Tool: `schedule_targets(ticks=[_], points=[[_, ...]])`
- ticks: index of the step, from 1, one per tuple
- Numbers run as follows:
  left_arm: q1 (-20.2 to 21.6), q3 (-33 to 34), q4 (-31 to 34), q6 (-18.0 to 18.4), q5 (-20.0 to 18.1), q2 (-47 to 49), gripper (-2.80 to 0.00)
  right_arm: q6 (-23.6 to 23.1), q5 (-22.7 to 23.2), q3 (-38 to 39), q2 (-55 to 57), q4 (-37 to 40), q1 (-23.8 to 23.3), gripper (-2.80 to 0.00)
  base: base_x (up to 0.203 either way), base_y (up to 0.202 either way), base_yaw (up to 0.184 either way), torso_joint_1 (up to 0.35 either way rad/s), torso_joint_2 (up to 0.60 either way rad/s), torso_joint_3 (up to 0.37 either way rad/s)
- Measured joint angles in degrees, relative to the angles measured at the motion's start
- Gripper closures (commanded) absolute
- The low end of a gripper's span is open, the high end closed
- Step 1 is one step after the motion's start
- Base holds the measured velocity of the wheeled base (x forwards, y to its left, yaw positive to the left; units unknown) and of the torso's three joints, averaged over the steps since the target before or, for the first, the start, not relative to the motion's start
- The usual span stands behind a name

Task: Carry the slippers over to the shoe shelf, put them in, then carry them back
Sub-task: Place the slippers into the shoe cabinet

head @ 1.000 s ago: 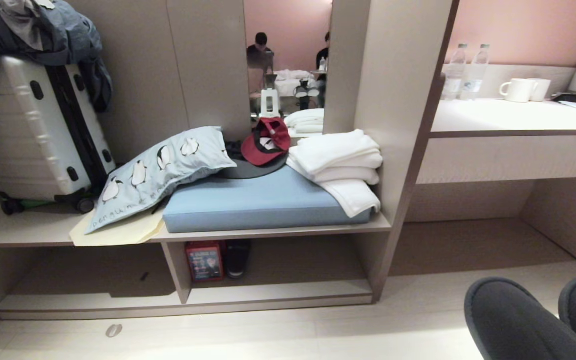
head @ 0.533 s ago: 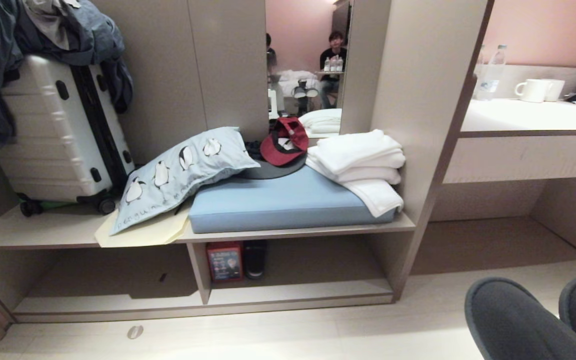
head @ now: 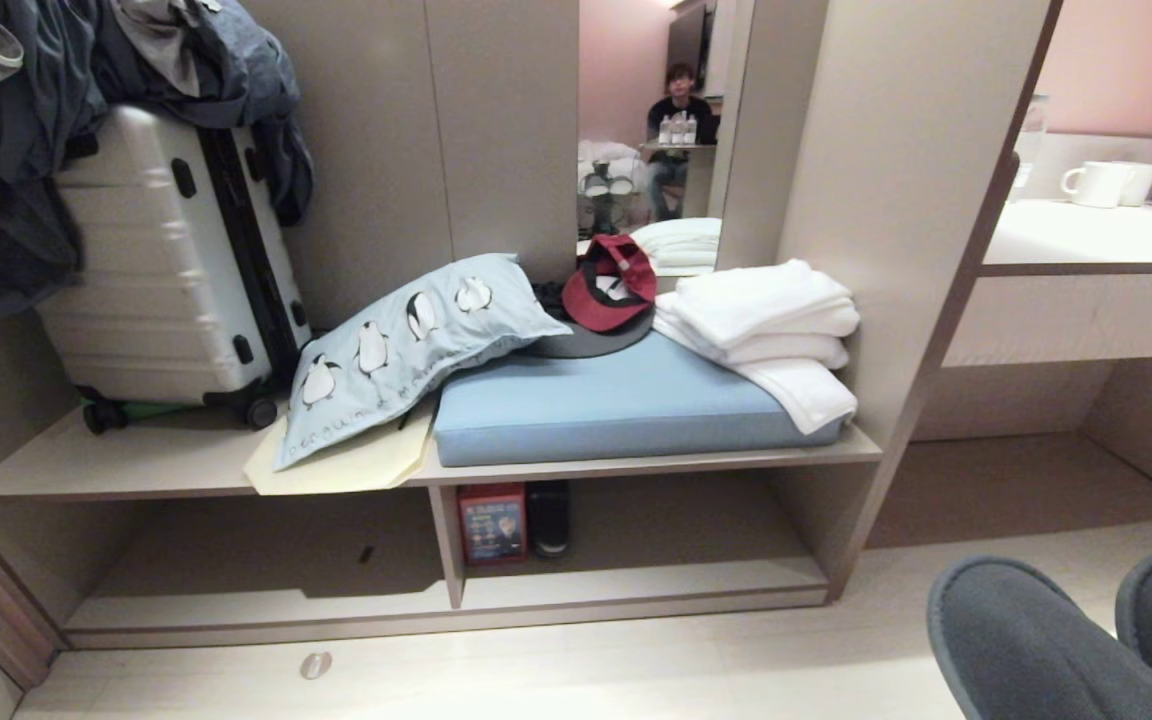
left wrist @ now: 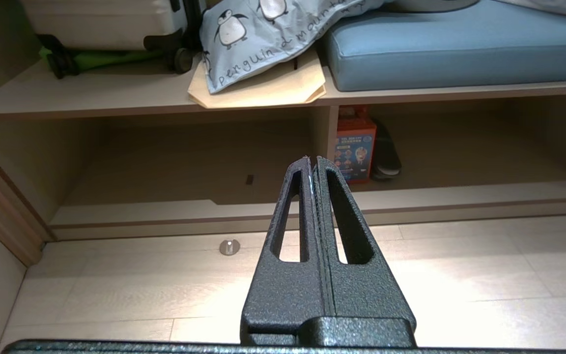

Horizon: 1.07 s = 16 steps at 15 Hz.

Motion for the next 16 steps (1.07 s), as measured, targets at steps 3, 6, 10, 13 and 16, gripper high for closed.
schedule_targets(ticks=[3, 6, 10, 13, 16], points=[[0.1, 0.0, 0.0, 0.0, 0.0, 0.0, 0.0, 0.0, 0.0, 0.0, 0.0, 0.1, 0.1, 0.0, 0.0, 0.0, 0.0, 0.0, 0.0, 0.0], [0.1, 0.0, 0.0, 0.0, 0.0, 0.0, 0.0, 0.0, 0.0, 0.0, 0.0, 0.0, 0.1, 0.0, 0.0, 0.0, 0.0, 0.0, 0.0, 0.0], [0.0, 0.0, 0.0, 0.0, 0.0, 0.0, 0.0, 0.0, 0.0, 0.0, 0.0, 0.0, 0.1, 0.0, 0.0, 0.0, 0.0, 0.005, 0.0, -0.079], [0.1, 0.0, 0.0, 0.0, 0.0, 0.0, 0.0, 0.0, 0.0, 0.0, 0.0, 0.0, 0.0, 0.0, 0.0, 0.0, 0.0, 0.003, 0.0, -0.187], [0.1, 0.0, 0.0, 0.1, 0.0, 0.0, 0.0, 0.0, 0.0, 0.0, 0.0, 0.0, 0.0, 0.0, 0.0, 0.0, 0.0, 0.001, 0.0, -0.196]])
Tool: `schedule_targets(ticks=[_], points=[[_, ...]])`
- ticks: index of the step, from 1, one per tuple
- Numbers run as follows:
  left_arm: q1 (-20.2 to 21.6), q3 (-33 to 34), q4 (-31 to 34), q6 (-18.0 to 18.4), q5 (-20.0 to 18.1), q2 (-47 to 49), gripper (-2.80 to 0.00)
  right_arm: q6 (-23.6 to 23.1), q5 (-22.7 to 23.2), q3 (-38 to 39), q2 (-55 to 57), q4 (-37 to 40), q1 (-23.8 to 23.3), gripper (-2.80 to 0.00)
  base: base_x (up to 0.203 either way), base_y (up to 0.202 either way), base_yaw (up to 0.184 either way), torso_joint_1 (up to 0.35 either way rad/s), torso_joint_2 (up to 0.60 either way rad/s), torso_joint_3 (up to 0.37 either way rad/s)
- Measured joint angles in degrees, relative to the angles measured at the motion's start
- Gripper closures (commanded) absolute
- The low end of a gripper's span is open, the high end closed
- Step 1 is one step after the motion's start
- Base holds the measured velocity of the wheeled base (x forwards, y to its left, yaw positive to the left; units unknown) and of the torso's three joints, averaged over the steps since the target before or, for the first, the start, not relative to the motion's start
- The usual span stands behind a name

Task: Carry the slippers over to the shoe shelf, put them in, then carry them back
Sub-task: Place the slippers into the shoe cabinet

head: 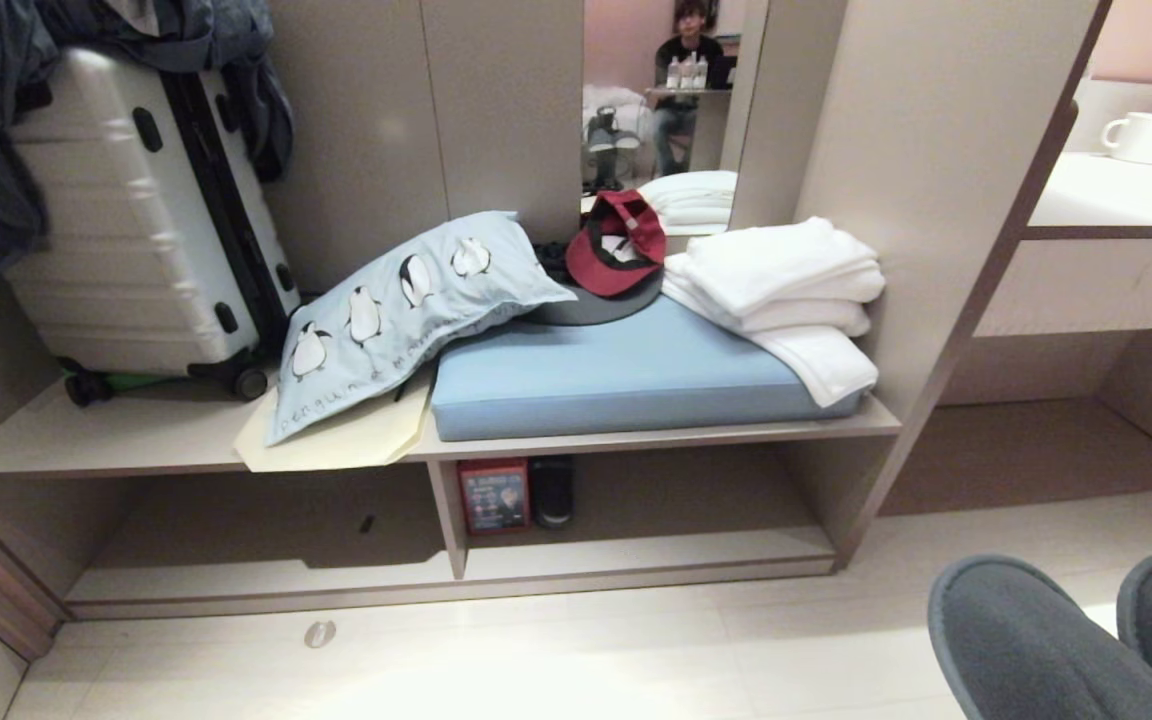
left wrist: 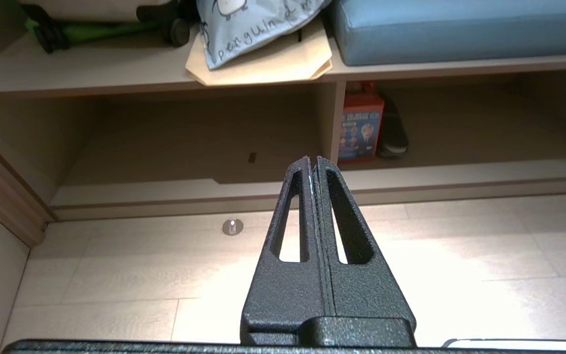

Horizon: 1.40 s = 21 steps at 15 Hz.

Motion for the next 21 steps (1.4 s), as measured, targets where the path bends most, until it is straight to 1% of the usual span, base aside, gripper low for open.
schedule_targets(ticks=[21], points=[[0.0, 0.0, 0.1, 0.1, 0.0, 0.0, 0.0, 0.0, 0.0, 0.0, 0.0, 0.0, 0.0, 0.0, 0.0, 0.0, 0.0, 0.004, 0.0, -0.199]])
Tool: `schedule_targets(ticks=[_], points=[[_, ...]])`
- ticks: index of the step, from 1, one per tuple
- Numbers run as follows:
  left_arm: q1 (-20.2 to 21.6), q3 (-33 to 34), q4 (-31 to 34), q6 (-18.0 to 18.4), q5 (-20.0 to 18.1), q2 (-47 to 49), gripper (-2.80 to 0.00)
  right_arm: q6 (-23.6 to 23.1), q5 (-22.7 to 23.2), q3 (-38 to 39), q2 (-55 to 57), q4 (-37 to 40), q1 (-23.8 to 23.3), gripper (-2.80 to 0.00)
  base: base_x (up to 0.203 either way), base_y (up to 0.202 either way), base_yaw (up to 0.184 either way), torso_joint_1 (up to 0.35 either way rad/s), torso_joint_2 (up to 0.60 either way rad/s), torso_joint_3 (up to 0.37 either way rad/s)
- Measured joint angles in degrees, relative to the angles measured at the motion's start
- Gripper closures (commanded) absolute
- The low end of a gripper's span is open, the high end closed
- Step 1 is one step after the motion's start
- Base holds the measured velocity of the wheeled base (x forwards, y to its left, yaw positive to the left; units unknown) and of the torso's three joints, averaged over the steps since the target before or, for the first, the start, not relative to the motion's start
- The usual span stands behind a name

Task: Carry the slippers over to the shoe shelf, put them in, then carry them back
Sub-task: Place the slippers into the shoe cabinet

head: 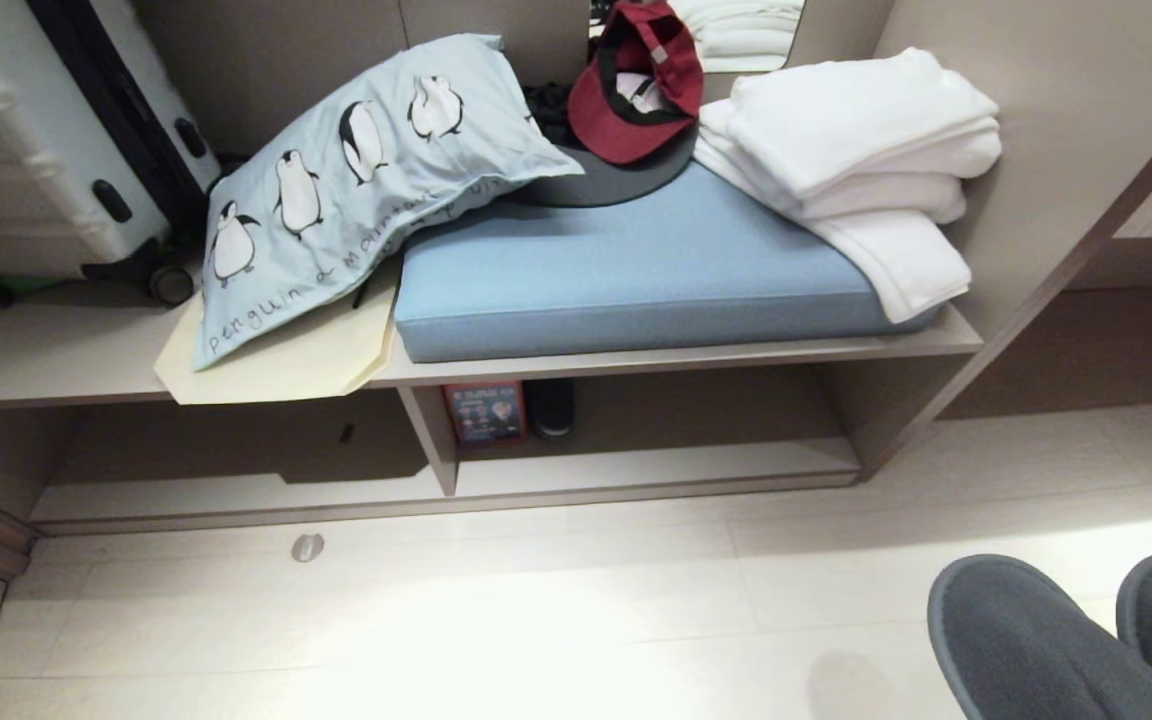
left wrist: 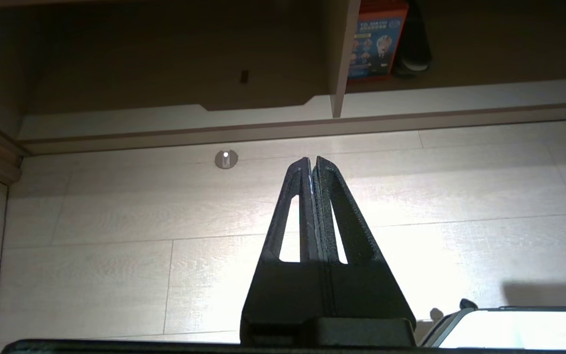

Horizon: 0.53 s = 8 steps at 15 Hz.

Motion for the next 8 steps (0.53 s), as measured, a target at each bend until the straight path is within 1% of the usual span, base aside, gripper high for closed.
schedule_targets(ticks=[8], points=[[0.0, 0.0, 0.0, 0.0, 0.0, 0.0, 0.0, 0.0, 0.0, 0.0, 0.0, 0.0, 0.0, 0.0, 0.0, 0.0, 0.0, 0.003, 0.0, -0.196]])
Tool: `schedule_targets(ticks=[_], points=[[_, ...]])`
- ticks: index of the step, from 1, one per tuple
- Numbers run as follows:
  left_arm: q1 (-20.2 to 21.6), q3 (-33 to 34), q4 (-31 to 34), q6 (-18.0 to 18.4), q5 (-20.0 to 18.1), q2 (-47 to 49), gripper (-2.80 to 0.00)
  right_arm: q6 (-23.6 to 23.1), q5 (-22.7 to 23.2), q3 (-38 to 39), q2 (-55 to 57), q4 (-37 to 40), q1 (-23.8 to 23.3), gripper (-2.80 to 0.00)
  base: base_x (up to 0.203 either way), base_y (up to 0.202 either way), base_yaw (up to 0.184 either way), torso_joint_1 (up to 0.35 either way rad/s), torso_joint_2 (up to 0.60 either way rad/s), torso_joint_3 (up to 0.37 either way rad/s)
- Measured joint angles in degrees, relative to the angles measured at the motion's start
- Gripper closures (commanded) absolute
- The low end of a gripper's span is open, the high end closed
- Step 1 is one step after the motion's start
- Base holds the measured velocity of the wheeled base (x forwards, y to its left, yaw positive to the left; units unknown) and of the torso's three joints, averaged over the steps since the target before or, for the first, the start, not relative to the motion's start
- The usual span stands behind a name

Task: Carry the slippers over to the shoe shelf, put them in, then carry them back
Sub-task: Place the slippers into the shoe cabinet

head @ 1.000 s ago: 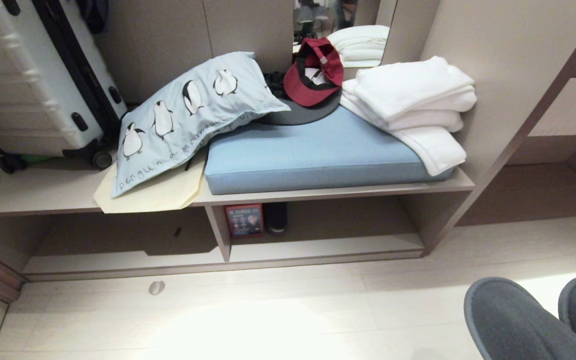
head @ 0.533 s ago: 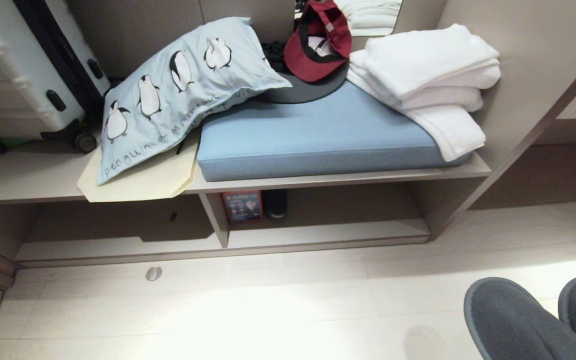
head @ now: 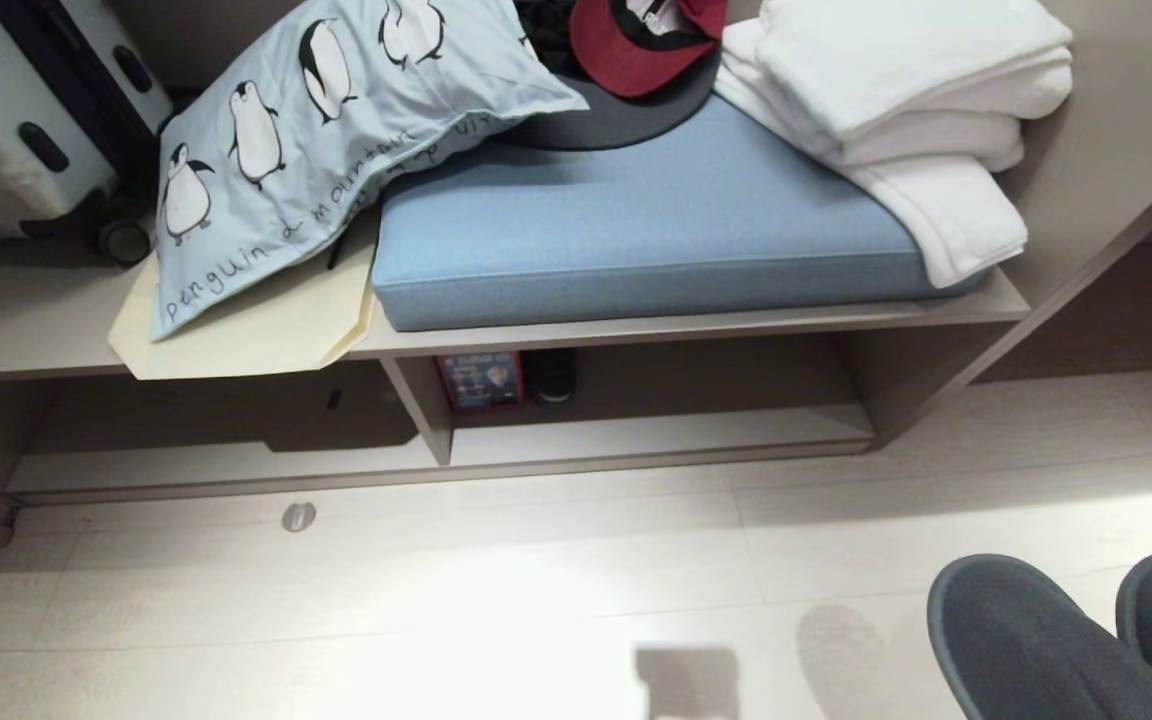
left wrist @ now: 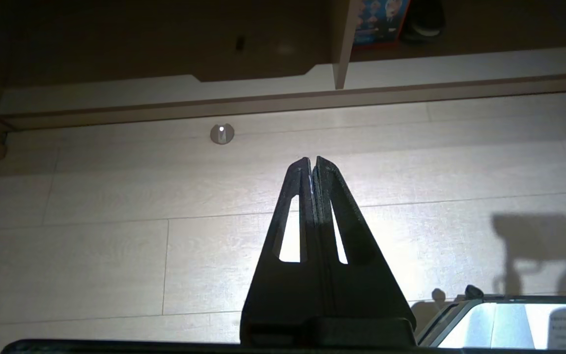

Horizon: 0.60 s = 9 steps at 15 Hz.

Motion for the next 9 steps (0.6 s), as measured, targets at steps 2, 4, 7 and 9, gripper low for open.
schedule_targets(ticks=[2, 4, 7, 9], points=[[0.0, 0.0, 0.0, 0.0, 0.0, 0.0, 0.0, 0.0, 0.0, 0.0, 0.0, 0.0, 0.0, 0.0, 0.0, 0.0, 0.0, 0.0, 0.0, -0.196], [0.0, 0.0, 0.0, 0.0, 0.0, 0.0, 0.0, 0.0, 0.0, 0.0, 0.0, 0.0, 0.0, 0.0, 0.0, 0.0, 0.0, 0.002, 0.0, -0.199], [0.0, 0.0, 0.0, 0.0, 0.0, 0.0, 0.0, 0.0, 0.0, 0.0, 0.0, 0.0, 0.0, 0.0, 0.0, 0.0, 0.0, 0.003, 0.0, -0.197], [0.0, 0.0, 0.0, 0.0, 0.0, 0.0, 0.0, 0.0, 0.0, 0.0, 0.0, 0.0, 0.0, 0.0, 0.0, 0.0, 0.0, -0.004, 0.0, -0.195]])
